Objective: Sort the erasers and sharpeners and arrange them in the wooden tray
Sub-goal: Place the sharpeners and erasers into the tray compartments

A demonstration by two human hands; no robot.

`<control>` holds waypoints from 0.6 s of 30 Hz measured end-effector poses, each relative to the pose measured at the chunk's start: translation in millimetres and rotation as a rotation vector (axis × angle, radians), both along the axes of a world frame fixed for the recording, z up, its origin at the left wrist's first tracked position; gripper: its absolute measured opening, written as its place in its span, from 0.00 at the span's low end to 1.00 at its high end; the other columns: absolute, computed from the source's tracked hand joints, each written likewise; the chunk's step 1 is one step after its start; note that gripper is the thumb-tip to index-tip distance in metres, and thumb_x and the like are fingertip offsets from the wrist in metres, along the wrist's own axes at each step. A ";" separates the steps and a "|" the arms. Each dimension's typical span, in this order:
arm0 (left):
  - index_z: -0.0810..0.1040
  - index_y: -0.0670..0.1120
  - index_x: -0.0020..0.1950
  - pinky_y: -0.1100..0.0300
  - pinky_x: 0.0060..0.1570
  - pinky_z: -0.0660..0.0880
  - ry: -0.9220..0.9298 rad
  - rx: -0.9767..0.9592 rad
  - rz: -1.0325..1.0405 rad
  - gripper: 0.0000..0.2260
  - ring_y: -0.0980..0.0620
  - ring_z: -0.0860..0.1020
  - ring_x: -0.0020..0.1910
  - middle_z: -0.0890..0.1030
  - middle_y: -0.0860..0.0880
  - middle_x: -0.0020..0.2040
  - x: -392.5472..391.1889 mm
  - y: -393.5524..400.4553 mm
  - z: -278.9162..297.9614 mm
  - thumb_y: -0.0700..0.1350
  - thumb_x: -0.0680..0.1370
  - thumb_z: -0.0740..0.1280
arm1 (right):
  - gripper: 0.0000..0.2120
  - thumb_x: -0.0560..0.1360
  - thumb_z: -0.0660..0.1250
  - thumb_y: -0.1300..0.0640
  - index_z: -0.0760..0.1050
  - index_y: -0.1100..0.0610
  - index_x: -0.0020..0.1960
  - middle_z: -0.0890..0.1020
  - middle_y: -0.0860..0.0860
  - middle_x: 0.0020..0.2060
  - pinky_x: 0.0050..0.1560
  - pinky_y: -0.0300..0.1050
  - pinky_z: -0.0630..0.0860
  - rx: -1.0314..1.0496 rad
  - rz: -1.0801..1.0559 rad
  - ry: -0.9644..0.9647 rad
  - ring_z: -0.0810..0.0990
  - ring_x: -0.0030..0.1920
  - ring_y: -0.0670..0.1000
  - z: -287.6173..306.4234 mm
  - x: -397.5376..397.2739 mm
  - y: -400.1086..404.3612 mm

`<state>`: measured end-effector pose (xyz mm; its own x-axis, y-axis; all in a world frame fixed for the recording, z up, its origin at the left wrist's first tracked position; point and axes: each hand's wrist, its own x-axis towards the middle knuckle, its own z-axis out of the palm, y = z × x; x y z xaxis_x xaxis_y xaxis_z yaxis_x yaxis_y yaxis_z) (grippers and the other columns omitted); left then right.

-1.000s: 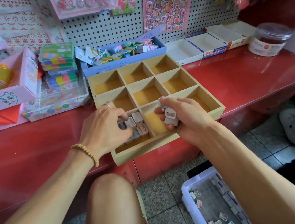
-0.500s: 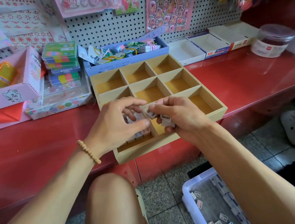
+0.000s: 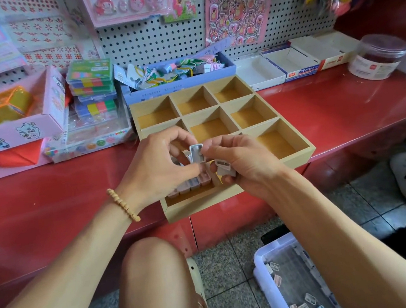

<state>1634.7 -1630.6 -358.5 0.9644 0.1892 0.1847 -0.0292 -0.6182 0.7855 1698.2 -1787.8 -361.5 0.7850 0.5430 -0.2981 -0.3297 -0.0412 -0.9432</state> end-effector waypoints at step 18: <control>0.83 0.55 0.54 0.57 0.41 0.72 0.207 0.700 0.042 0.13 0.51 0.77 0.47 0.77 0.54 0.47 3.0 22.9 -19.1 0.55 0.71 0.74 | 0.08 0.77 0.59 0.63 0.75 0.63 0.52 0.78 0.59 0.40 0.31 0.41 0.78 0.156 -0.275 0.312 0.79 0.38 0.54 0.5 12.4 -8.3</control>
